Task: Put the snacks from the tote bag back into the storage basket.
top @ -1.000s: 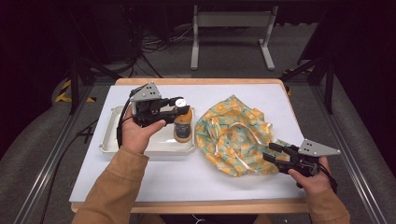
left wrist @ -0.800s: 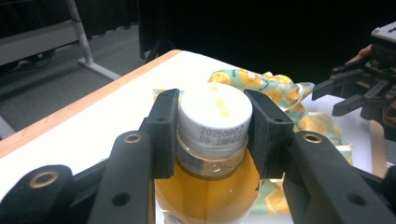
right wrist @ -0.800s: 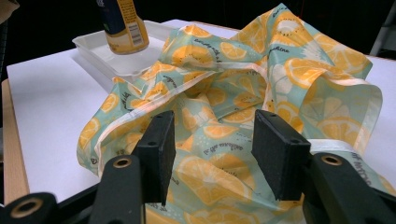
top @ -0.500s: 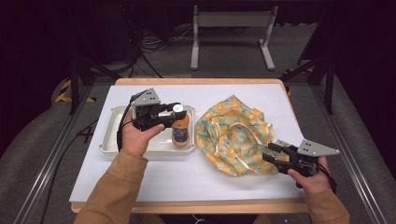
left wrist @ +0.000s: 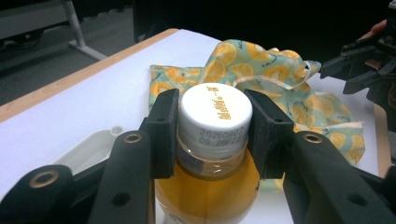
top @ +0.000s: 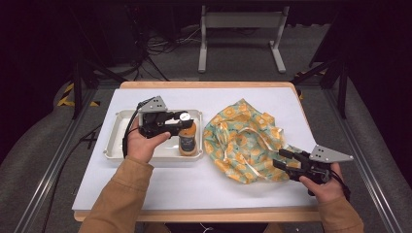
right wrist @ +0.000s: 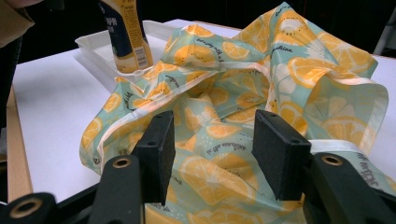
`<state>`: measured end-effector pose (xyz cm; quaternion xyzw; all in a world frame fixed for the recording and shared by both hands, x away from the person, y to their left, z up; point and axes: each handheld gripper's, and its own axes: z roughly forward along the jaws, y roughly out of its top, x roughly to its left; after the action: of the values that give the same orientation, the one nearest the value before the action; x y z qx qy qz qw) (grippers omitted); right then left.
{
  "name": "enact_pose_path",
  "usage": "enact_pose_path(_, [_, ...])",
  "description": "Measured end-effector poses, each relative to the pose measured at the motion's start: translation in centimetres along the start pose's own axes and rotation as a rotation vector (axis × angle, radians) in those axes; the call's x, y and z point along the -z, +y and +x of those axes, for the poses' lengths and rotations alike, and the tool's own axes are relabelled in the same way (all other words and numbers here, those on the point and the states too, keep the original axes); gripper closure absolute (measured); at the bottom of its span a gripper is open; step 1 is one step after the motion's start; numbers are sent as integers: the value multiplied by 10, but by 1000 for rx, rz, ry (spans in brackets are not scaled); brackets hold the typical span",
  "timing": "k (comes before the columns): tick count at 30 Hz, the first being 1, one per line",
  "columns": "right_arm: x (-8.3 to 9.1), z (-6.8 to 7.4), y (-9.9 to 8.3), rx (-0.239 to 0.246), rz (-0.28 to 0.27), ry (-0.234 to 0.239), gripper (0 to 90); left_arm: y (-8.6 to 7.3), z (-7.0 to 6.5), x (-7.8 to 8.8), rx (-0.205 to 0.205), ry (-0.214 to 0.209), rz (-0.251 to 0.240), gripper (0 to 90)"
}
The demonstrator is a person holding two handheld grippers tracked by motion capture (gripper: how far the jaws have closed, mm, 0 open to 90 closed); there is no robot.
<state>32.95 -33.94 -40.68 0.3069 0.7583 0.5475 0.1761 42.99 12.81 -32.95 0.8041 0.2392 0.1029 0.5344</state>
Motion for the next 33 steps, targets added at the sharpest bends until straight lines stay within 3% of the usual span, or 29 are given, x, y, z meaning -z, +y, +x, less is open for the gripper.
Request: enact_pose_path(33, [-2,1,-1,3,8,6,488,-13,-2,-6,-33,3,40,580])
